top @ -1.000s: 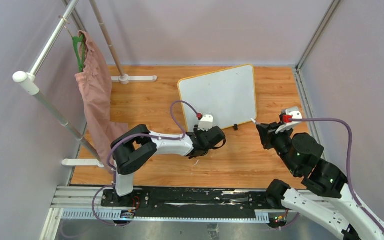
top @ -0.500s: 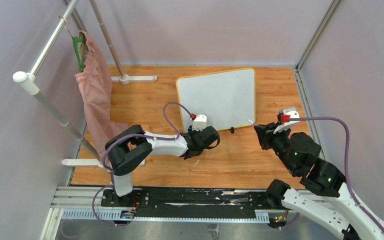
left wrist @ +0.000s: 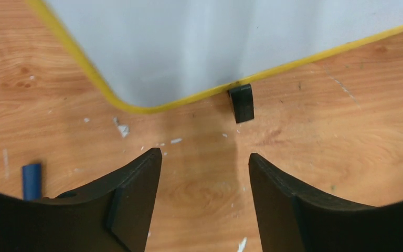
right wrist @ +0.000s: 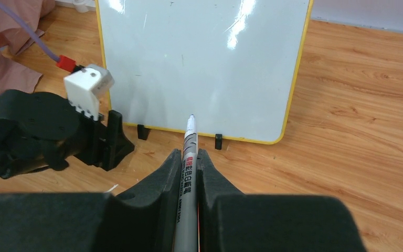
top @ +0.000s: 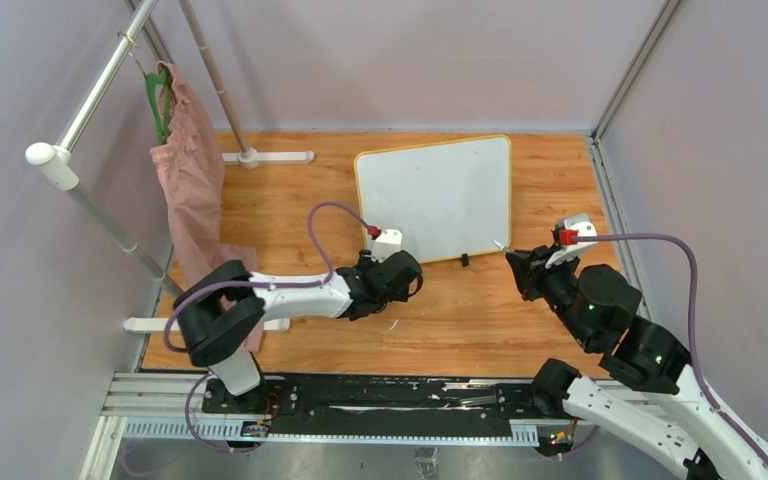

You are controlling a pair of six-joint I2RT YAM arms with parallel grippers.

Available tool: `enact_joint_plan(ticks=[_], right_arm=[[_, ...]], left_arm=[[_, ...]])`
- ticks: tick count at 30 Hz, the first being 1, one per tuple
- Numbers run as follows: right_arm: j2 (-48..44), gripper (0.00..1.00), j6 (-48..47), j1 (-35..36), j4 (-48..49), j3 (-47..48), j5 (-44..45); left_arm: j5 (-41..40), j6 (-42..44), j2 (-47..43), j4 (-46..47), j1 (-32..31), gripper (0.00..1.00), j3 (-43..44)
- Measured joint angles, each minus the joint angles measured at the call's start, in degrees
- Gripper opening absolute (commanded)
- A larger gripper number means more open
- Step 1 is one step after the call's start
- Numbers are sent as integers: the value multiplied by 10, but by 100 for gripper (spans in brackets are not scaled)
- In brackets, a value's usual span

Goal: Write a sentence on the whiteboard
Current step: Adjust the whiteboard stand at the center of the board, then write a sentence on the whiteboard.

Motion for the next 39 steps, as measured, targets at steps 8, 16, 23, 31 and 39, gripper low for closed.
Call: enact_joint_plan(ticks=[8, 16, 23, 31, 39], right_arm=[[9, 0, -2, 0, 1, 0, -15], [81, 0, -4, 0, 19, 4, -55], [143, 0, -10, 0, 108, 1, -57], [202, 0, -26, -1, 204, -2, -70], [243, 0, -37, -12, 219, 12, -109]], left_arm=[[32, 58, -250, -22, 9, 87, -66], [214, 103, -421, 31, 266, 89, -105], [443, 56, -363, 180, 415, 88, -128], [558, -1, -242, 370, 440, 98, -143], [611, 5, -175, 431, 460, 92, -110]])
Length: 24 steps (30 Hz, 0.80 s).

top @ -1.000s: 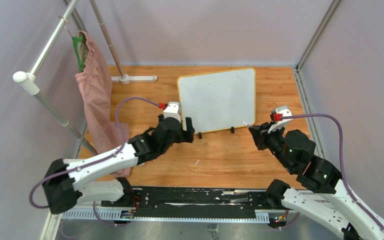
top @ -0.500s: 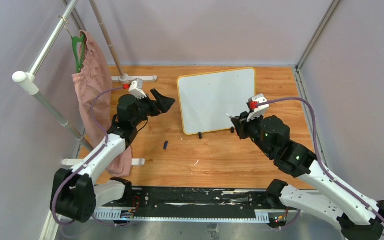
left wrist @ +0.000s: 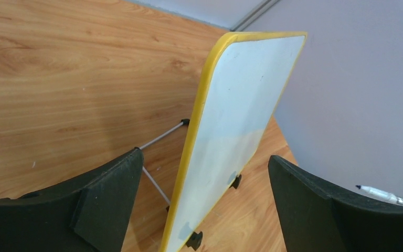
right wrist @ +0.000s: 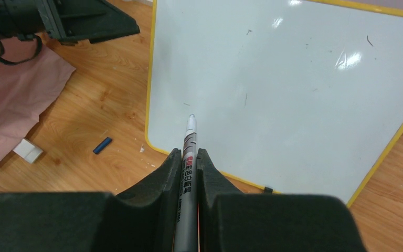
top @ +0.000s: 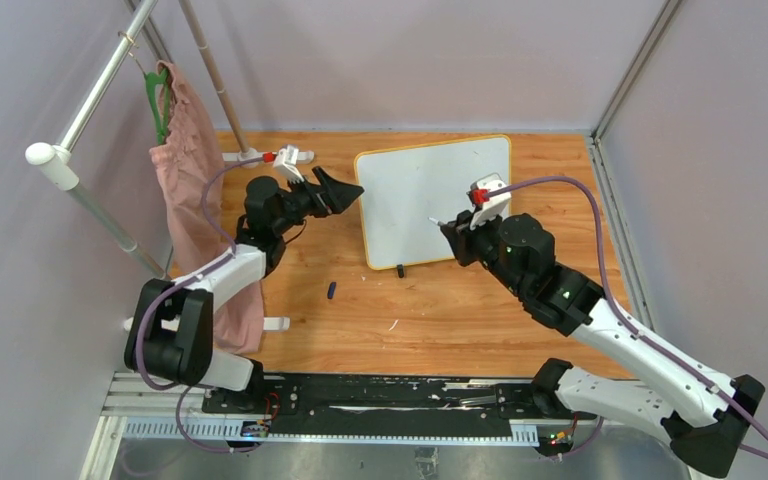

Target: Write a sentence on the whiteboard

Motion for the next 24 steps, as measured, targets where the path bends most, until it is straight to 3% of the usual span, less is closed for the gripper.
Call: enact_joint_plan(ticks=[10, 24], right_arm=[[64, 0, 19, -42, 64, 16, -49], [176, 0, 42, -43, 197, 23, -74]], left_arm=[[67, -44, 125, 116, 0, 79, -9], [108, -115, 175, 263, 5, 59, -19]])
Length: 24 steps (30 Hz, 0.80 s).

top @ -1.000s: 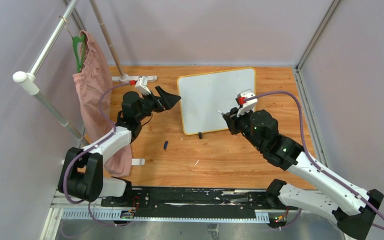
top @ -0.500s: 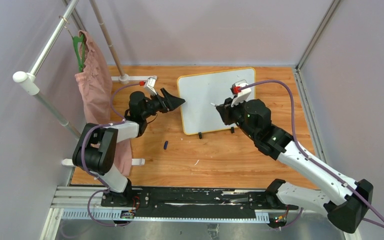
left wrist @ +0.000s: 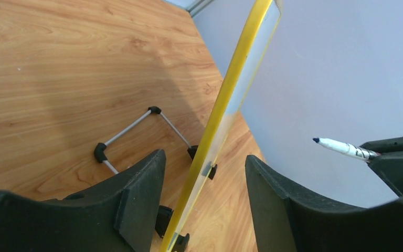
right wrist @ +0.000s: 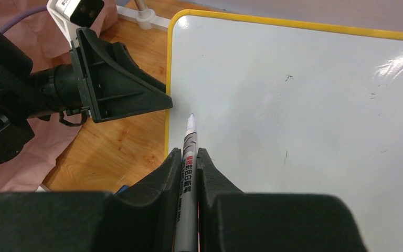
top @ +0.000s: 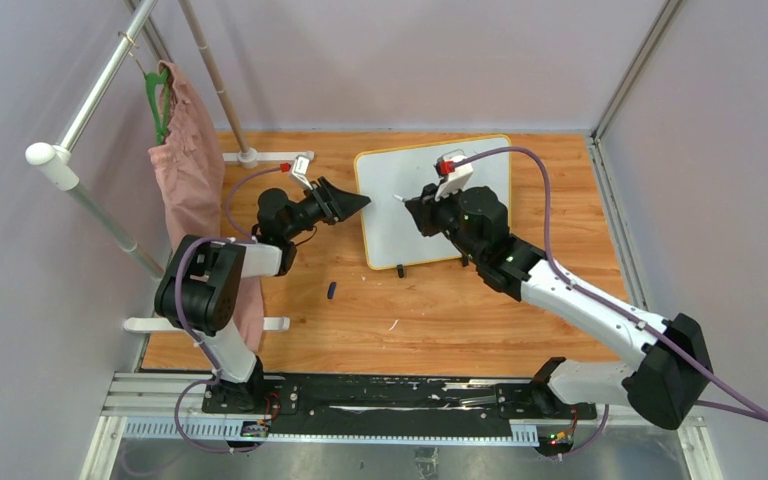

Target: Write a sentence on the whiteboard

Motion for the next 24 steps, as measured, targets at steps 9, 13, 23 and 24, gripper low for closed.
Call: enact_joint_plan(ticks=[9, 13, 23, 24], right_arm=[[64, 0, 5, 0, 57, 21, -2], [80, 0, 4, 0, 78, 25, -1], [115, 0, 2, 0, 113, 37, 12], [118, 0, 2, 0, 116, 38, 14]], left_arm=[[7, -10, 16, 21, 0, 45, -7], [7, -10, 16, 22, 0, 39, -7], [8, -9, 16, 25, 5, 22, -7], [8, -9, 16, 25, 5, 21, -8]])
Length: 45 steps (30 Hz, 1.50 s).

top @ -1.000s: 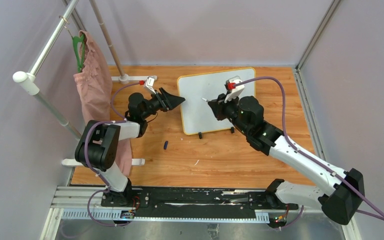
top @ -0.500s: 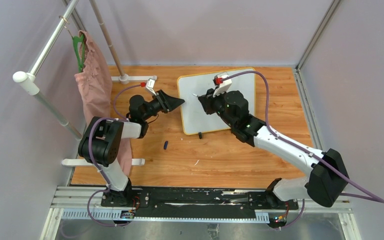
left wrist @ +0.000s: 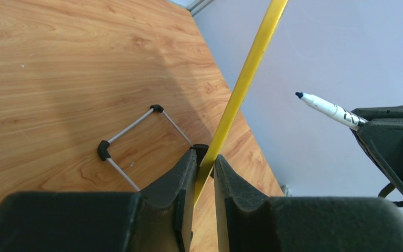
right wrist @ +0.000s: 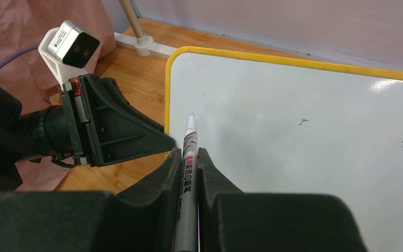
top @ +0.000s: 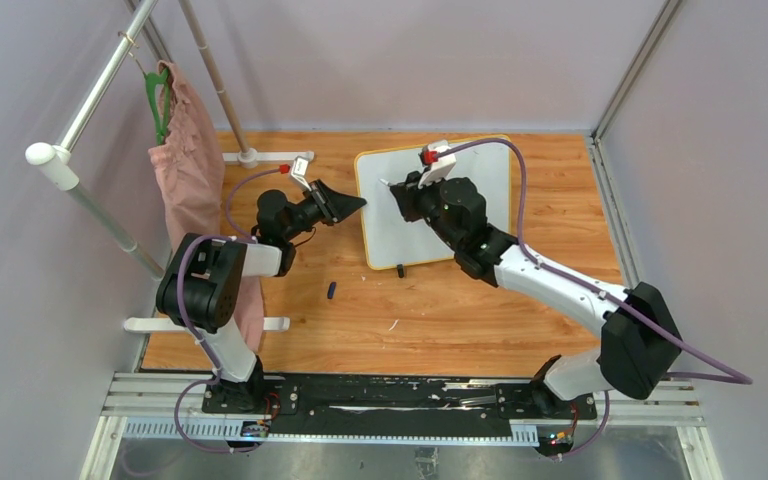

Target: Write a sentence on the whiteboard

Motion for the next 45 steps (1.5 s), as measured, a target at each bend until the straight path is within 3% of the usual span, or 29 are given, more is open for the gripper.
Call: enact_joint_plan(ticks=[5, 9, 14, 30, 45], right_arm=[[11, 0, 0, 0, 13, 2, 9], [18, 0, 0, 0, 15, 6, 11], [21, 0, -1, 0, 22, 12, 11], [25, 0, 0, 0, 26, 16, 12], [52, 0, 0, 0, 25, 40, 33]], left_arm=[[2, 2, 0, 0, 1, 21, 0], [4, 3, 0, 0, 1, 39, 0], [9, -2, 3, 5, 2, 43, 0], [29, -40, 42, 52, 2, 21, 0], [35, -39, 42, 64, 2, 14, 0]])
